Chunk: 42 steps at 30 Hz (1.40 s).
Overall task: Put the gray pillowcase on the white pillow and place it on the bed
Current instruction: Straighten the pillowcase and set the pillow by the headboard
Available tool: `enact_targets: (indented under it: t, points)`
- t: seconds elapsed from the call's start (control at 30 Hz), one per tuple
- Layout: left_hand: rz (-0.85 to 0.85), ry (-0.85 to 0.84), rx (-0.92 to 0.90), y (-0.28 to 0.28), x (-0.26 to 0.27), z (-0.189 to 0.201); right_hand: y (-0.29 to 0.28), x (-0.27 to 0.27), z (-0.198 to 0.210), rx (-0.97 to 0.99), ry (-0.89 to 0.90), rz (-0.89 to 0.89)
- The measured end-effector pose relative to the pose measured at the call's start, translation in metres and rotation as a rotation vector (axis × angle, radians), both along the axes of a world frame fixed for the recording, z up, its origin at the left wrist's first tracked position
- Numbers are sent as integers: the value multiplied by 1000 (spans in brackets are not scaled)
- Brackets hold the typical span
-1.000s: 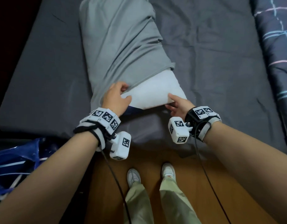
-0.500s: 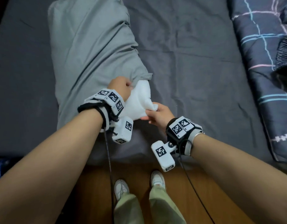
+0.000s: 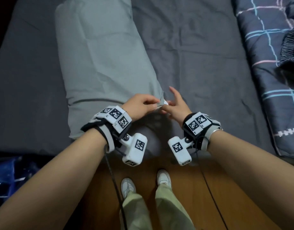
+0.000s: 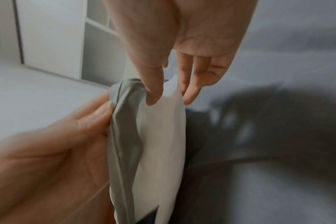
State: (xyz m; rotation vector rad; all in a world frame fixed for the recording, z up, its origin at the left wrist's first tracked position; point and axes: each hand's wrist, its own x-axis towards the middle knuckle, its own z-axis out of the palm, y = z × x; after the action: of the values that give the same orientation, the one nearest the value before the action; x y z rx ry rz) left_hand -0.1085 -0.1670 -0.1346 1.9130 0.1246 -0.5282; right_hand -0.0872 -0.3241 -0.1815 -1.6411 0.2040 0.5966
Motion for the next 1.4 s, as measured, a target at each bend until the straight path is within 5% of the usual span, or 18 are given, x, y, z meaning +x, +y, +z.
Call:
enact_targets:
  t: [0.17,0.4,0.53,0.77,0.83,0.97,1.13,1.4]
  points:
    - [-15,-15,74,-3,-9,-5,8,7,-2,-173,-205,23]
    - [297,-31,188,16,-21,-22,-51,15,-3,-180,-154,-458]
    - [480,-30,265,30,-30,-32,-61,-12,-26,-303,122,-250]
    - [788,-24,538,71,-55,-32,-45,-21,-31,-714,117,279]
    - [888,43,575,84,-66,-34,-43,-15,-26,-800,50,256]
    - [975,282,534,103,-83,-42,-29,0,-6,-465,-108,-153]
    - [947,477,195,111,-103,-64,0,0,-1,-242,137,64]
    - [1117,139,-205,119,-116,-50,20,-39,-22,84,429,100]
